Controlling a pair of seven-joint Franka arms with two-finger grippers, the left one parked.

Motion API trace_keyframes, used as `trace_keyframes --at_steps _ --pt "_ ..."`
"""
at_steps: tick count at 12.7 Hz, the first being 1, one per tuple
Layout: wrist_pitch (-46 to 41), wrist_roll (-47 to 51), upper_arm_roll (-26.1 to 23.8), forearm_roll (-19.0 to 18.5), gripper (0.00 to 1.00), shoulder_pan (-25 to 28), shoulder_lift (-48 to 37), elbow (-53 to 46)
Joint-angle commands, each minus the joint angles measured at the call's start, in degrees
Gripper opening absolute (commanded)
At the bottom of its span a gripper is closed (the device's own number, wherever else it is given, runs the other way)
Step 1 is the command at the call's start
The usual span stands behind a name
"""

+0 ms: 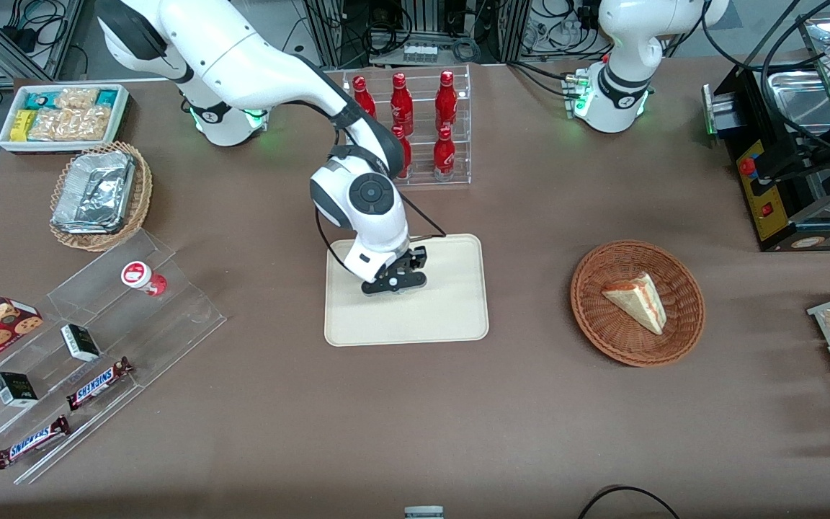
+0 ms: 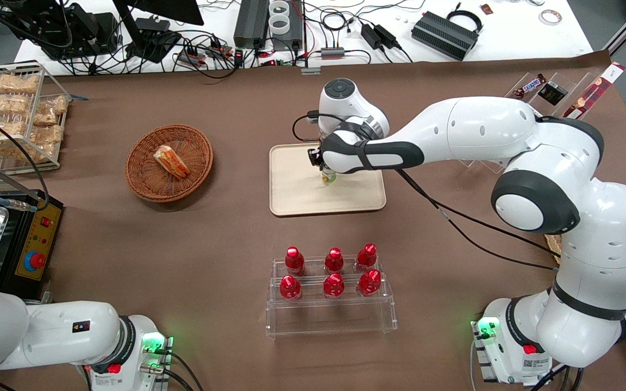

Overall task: Place green gum on tray
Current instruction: 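Lift the gum tub and carry it over the cream tray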

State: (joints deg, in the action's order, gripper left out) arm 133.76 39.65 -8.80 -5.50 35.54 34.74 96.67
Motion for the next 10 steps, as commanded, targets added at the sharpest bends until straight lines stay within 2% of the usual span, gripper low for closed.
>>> trace_keyframes --at_steps 1,3,4,5,6,8,10 --pt "2.11 3.05 0.45 -1.35 0.00 0.84 1.99 -1.66" --pt "2.73 3.06 0.54 -1.35 0.00 0.93 2.52 -1.31" --pt "2.73 3.06 0.54 -1.27 0.11 0.93 2.53 -1.31" --pt "2.56 2.80 0.54 -1.35 0.60 0.50 2.44 -1.22" --pt "2.30 2.28 0.54 -1.27 0.99 0.14 2.35 -1.22" --pt "1.42 2.01 0.45 -1.18 1.00 -1.08 0.08 -0.35" --pt "-3.91 1.66 0.27 -0.83 1.00 -2.05 -5.01 0.80"
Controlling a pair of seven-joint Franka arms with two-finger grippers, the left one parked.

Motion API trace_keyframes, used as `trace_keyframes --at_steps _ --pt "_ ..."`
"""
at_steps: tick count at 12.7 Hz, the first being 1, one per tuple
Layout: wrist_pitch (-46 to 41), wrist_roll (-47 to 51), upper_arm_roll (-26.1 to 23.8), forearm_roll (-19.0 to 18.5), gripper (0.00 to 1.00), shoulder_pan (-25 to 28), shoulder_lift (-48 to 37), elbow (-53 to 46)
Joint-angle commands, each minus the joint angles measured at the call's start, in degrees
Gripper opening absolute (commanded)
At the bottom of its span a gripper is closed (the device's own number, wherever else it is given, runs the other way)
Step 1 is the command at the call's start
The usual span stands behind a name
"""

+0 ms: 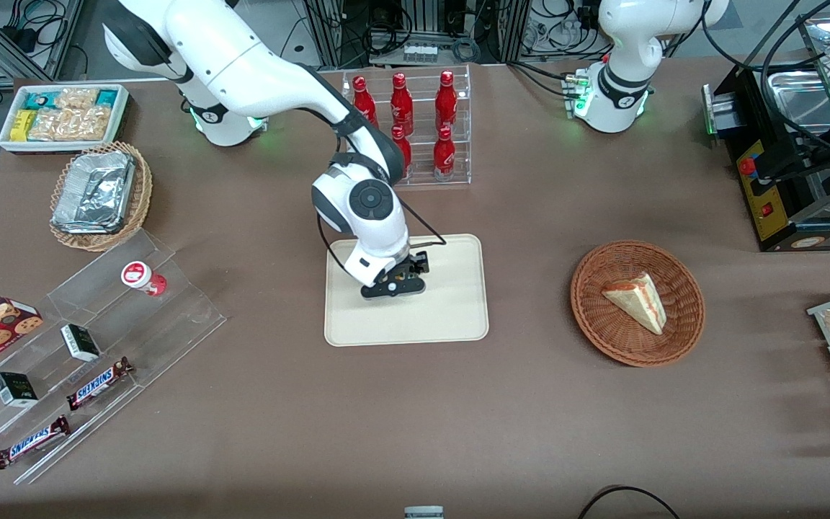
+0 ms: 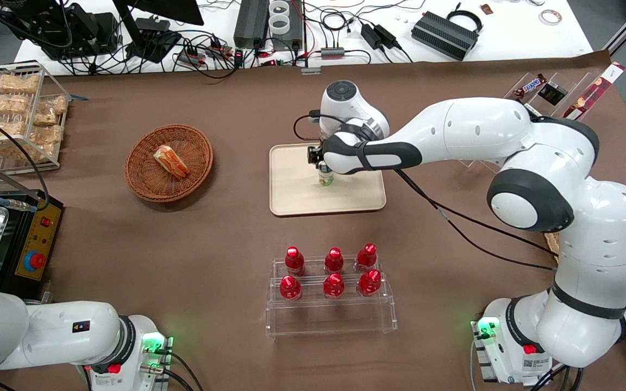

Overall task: Place green gum on tray
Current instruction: 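Lower the gum tub onto the tray and open the right gripper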

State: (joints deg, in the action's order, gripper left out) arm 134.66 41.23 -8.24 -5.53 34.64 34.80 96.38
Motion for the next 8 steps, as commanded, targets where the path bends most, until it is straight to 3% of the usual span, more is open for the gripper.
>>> trace_keyframes --at_steps 1,3,6,8 --pt "-7.37 -0.10 -0.55 -0.54 1.00 -2.20 -7.53 1.09" --pt "-13.86 -2.46 -0.55 0.68 1.00 -3.35 -12.63 1.27" --pt "-24.16 -11.85 -0.46 9.20 1.00 -9.39 -21.41 2.49" --pt "-29.17 -13.36 -0.46 9.48 1.00 -13.35 -27.48 4.60"
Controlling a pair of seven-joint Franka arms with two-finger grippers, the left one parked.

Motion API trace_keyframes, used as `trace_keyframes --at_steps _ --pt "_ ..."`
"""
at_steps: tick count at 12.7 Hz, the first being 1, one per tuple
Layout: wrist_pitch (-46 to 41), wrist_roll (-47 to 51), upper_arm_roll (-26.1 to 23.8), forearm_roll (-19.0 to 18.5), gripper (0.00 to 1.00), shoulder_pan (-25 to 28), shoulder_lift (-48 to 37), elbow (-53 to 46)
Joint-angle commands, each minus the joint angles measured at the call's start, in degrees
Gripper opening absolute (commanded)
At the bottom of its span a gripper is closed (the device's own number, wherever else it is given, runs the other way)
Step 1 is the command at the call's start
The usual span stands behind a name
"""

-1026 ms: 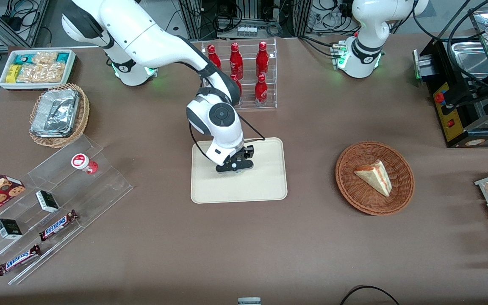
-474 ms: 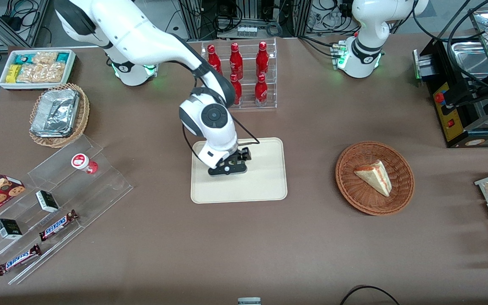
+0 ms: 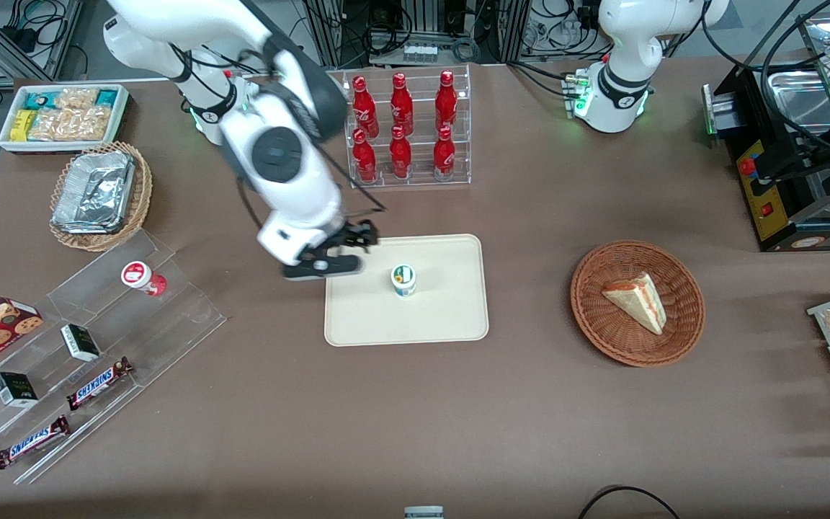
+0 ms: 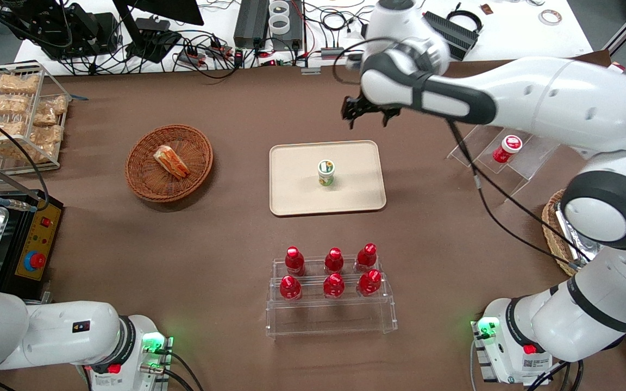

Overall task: Place green gum on tray
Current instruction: 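Lower the gum tub onto the tray and open the right gripper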

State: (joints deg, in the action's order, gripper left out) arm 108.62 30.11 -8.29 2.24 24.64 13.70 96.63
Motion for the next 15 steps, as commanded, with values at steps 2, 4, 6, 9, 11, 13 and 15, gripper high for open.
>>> trace_keyframes --at_steps 2,4,6,9,11,13,15 --pt "-9.80 -7.23 -0.41 1.80 1.00 -7.57 -11.65 5.15" --pt "-15.17 -13.11 -0.06 1.89 1.00 -12.57 -15.17 5.15" --pt "-18.34 -18.40 0.11 1.89 1.00 -17.41 -17.47 5.06" --pt "-20.81 -24.20 0.20 1.89 1.00 -25.40 -18.01 4.18" --pt "-22.13 -27.02 0.38 1.89 1.00 -28.93 -17.66 2.26" --pt "-22.66 -27.12 0.82 1.54 1.00 -29.82 -17.22 1.37" --pt "-22.57 -27.12 2.22 1.80 1.00 -30.88 -16.86 1.02"
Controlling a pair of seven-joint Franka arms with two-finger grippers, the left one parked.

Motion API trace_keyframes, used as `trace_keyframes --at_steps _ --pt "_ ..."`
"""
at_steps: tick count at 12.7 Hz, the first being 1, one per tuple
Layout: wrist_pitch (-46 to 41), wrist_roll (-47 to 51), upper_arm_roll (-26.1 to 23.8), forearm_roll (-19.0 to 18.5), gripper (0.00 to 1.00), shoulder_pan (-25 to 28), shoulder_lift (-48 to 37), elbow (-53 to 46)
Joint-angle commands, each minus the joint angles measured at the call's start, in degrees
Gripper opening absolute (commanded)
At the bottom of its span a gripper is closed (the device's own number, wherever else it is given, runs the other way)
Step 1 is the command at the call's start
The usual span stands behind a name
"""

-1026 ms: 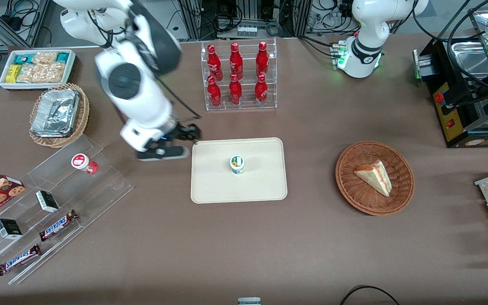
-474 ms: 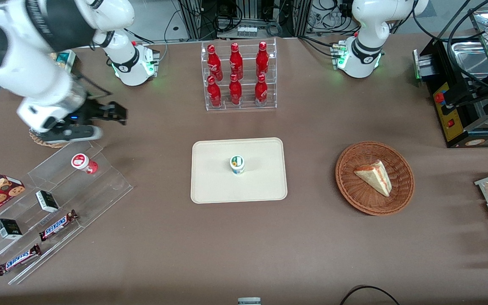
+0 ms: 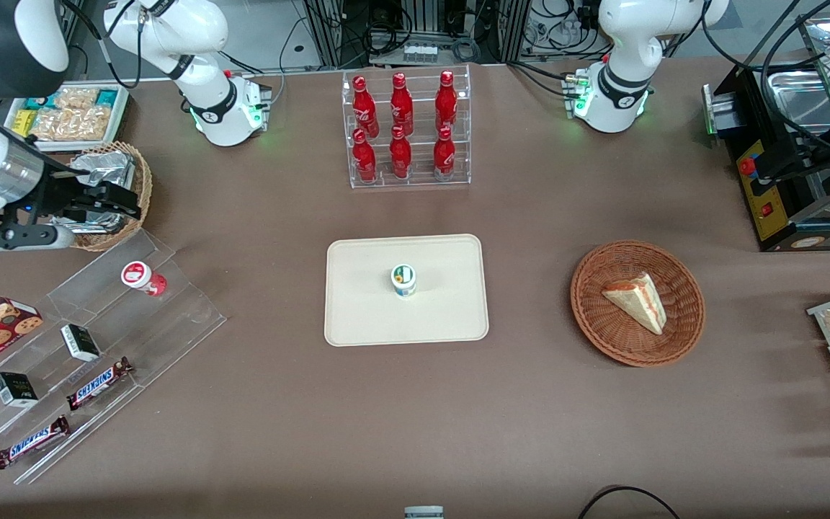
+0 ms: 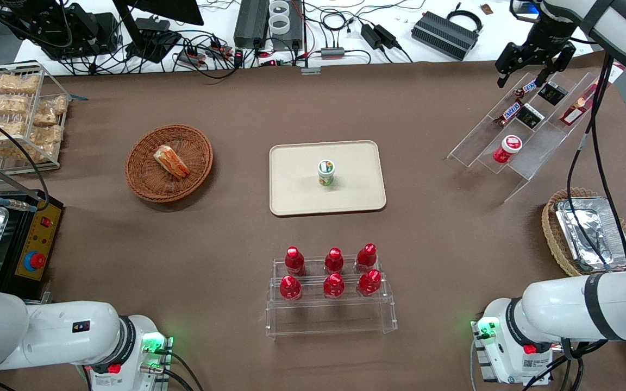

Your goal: Place green gum on tray

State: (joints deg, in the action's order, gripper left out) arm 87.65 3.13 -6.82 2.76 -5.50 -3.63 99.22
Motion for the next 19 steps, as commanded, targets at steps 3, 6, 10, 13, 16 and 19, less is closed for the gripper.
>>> trace_keyframes --at_steps 3,6,10,13,16,19 --pt "-1.60 -0.76 5.21 1.55 1.00 0.31 0.72 -1.93" --pt "-1.26 -1.20 6.90 0.59 1.00 1.02 1.42 -2.28" --pt "-0.99 -1.29 8.75 0.41 1.00 1.02 4.06 -5.44" --pt "-0.99 -2.34 9.71 0.41 1.00 1.99 7.22 -8.95" --pt "-1.08 -2.08 10.33 0.41 1.00 2.95 7.58 -10.10" --pt "-2.39 -2.34 10.16 0.23 1.00 3.04 6.27 -9.75"
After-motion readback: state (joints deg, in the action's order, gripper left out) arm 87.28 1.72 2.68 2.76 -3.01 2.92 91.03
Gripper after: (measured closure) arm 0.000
